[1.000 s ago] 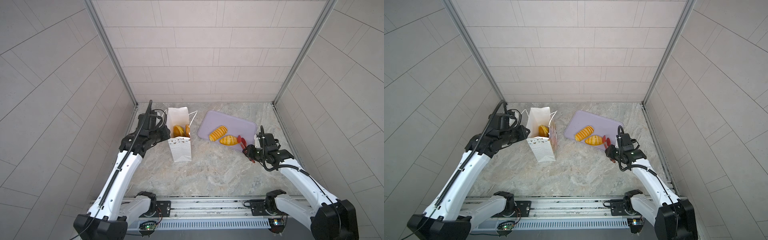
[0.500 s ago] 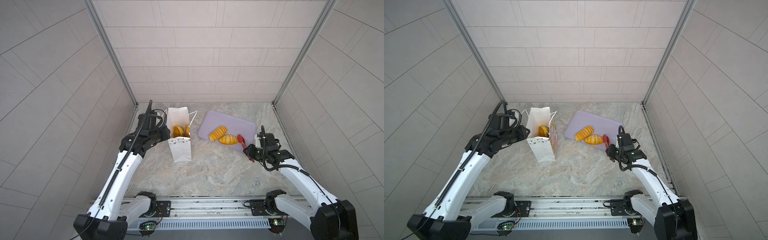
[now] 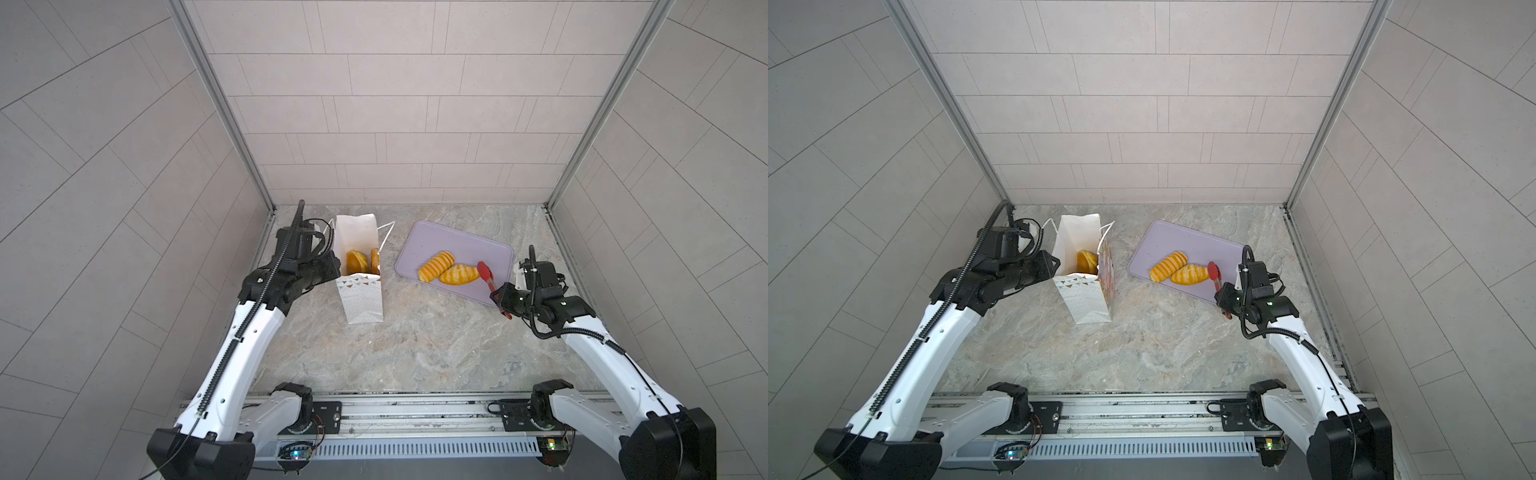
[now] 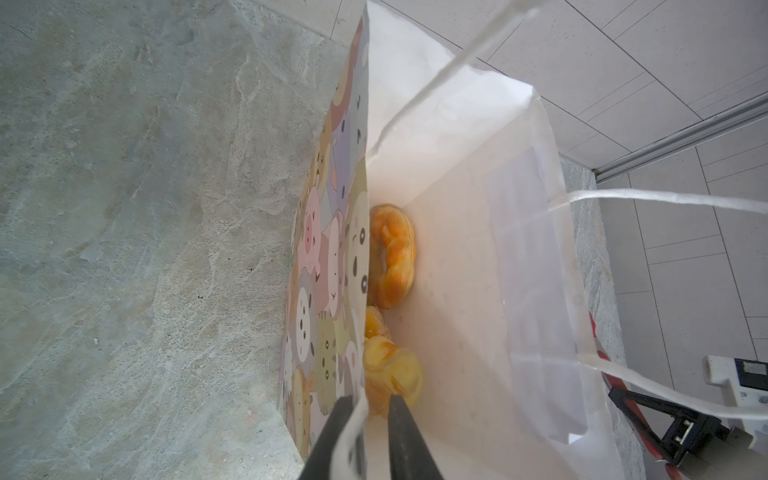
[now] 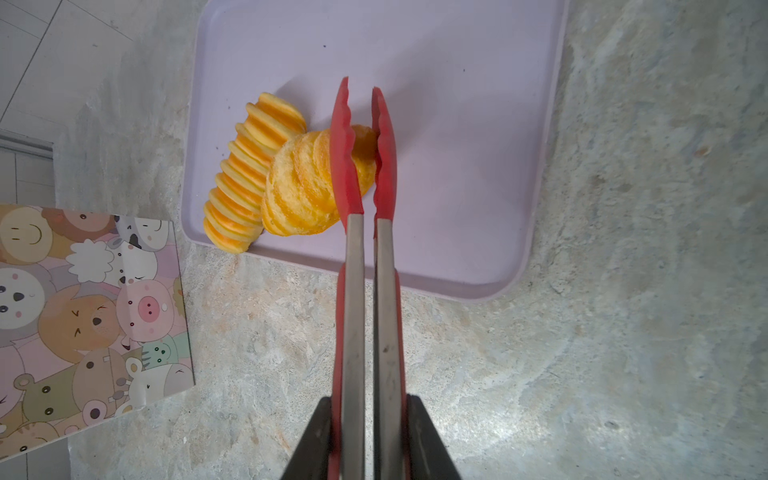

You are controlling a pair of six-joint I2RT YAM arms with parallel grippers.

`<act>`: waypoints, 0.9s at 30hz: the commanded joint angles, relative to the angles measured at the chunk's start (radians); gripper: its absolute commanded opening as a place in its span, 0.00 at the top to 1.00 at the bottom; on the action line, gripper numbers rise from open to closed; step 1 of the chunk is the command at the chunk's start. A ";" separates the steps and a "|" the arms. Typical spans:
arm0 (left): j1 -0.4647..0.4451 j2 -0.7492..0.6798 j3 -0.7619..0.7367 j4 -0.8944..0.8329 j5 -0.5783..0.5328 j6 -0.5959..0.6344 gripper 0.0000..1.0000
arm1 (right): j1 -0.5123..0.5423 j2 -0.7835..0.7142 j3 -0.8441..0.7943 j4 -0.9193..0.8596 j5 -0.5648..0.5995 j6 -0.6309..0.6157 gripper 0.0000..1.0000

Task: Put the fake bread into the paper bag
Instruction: 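Lower the open tongs over the striped loaf on the tray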

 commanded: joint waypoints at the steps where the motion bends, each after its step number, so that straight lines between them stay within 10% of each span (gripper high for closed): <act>1: -0.004 -0.008 0.001 0.005 -0.007 0.003 0.78 | -0.007 -0.023 0.047 -0.013 0.012 -0.026 0.81; 27: -0.004 -0.008 -0.001 0.004 -0.008 0.002 0.78 | -0.042 0.265 0.275 -0.001 0.027 -0.196 0.85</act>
